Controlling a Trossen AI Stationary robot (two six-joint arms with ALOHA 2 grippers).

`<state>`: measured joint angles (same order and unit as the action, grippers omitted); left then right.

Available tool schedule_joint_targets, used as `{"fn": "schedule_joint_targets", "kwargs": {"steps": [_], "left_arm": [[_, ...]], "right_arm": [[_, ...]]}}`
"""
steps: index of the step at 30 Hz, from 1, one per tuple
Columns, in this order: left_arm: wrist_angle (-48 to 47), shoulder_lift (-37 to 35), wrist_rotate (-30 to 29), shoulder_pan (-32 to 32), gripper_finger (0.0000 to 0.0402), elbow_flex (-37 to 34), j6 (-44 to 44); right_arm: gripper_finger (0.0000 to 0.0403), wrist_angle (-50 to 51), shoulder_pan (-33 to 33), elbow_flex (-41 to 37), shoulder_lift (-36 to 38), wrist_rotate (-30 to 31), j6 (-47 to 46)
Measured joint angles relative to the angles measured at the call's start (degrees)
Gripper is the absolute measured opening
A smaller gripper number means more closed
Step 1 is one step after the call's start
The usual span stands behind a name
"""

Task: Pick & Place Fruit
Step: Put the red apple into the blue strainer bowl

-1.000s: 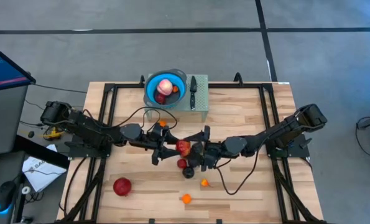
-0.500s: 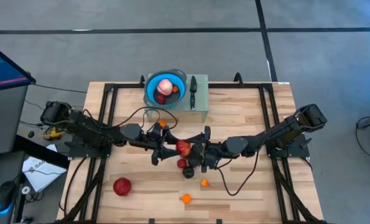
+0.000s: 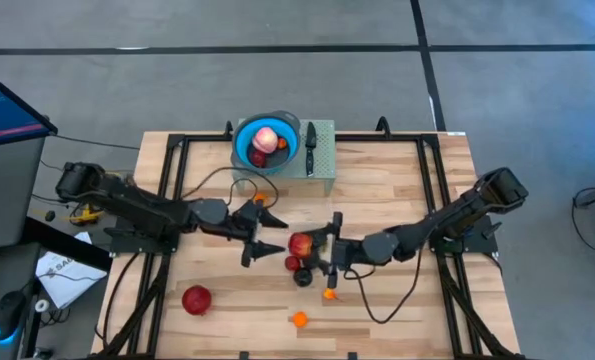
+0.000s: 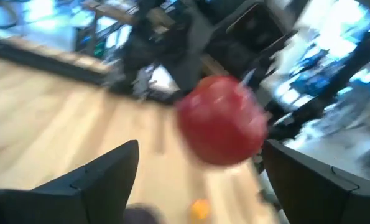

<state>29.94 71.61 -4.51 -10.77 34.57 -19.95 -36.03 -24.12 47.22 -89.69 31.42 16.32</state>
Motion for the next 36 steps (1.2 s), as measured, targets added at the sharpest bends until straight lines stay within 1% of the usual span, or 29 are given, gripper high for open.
{"fn": "schedule_joint_targets", "kwargs": {"steps": [2,5,7,8,11,13,16,20,24,27,31,36], "left_arm": [[-6.48,-3.66,-3.05,-0.36,0.0331,0.0,1.24],[-16.77,-9.18,-9.44,-1.74,0.0324,0.02,2.08],[-23.99,-12.04,-14.87,-3.37,0.032,0.02,1.98],[-27.3,-13.15,-17.7,-4.38,0.0318,0.02,1.79],[-34.54,-14.53,-25.51,-7.52,0.0314,0.02,-0.02],[-37.43,-14.48,-29.34,-9.38,0.0312,0.01,-1.68],[-37.81,-12.67,-33.26,-11.24,0.0309,0.06,-4.09],[-37.87,-9.61,-34.75,-12.34,0.0308,0.02,-6.48],[-37.51,-6.49,-34.71,-12.45,0.0307,0.0,-9.82],[-37.34,-4.92,-34.71,-12.68,0.0307,0.0,-11.84],[-36.7,-4.04,-34.68,-12.74,0.0307,0.0,-12.44],[-35.82,-4.01,-34.71,-12.74,0.0307,0.0,-12.49]], "right_arm": [[0.0274,3.0,-0.12,0.02,1.35,0.0,-4.24],[0.0275,10.62,0.8,0.94,4.36,-0.02,-10.89],[0.0275,19.14,2.12,3.55,6.46,-0.56,-15.11],[0.0275,24.21,3.03,5.59,7.35,-2.12,-16.8],[0.0275,40.5,7.01,14.65,7.46,-10.04,-20.68],[0.0275,51.54,10.14,22.53,5.33,-14.42,-21.06],[0.0276,65.66,15.18,34.71,-0.11,-16.81,-17.9],[0.0276,77.94,22.49,50.09,-9.28,-17.25,-9.32],[0.0276,84.33,29.78,63.62,-17.39,-18.01,-3.57],[0.0276,87.02,34.56,71.76,-22.11,-21.32,-1.17],[0.0276,90.26,39.77,78.95,-27.11,-27.2,-0.9],[0.0276,90.6,44.45,81.34,-31.53,-30.58,-0.83]]}}
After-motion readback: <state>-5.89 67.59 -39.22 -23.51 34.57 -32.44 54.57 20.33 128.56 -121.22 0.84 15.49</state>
